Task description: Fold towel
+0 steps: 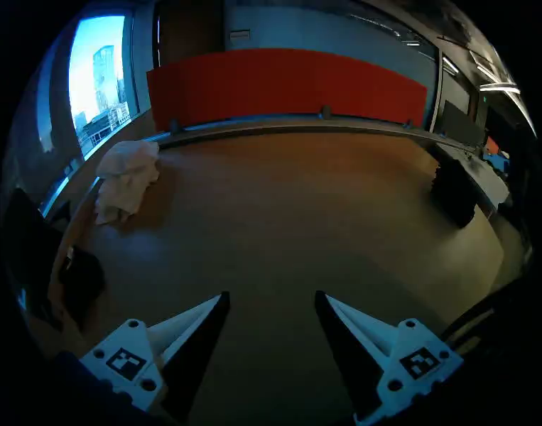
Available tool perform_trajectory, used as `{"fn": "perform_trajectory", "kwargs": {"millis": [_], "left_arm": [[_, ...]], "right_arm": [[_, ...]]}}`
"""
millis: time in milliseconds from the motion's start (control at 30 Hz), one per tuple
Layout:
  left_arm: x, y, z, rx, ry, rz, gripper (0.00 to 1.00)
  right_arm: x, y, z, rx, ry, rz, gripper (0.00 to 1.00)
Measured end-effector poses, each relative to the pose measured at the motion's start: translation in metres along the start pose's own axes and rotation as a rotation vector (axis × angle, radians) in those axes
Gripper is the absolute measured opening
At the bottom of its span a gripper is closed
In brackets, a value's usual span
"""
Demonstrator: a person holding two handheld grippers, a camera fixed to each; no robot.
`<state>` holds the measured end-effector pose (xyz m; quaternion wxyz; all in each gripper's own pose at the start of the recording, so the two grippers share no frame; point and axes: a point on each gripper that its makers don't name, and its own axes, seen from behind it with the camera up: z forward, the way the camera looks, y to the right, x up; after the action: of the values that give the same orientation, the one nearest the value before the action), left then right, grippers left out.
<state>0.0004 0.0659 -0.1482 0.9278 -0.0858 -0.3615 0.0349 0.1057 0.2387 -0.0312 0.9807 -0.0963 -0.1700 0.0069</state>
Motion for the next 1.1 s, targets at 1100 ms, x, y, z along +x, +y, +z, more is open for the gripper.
{"fn": "perform_trajectory", "kwargs": {"millis": [1100], "left_arm": [[0.046, -0.009, 0.003, 0.009, 0.135, -0.048, 0.88]], "right_arm": [[0.041, -0.014, -0.005, -0.021, 0.123, 0.003, 0.94]]}}
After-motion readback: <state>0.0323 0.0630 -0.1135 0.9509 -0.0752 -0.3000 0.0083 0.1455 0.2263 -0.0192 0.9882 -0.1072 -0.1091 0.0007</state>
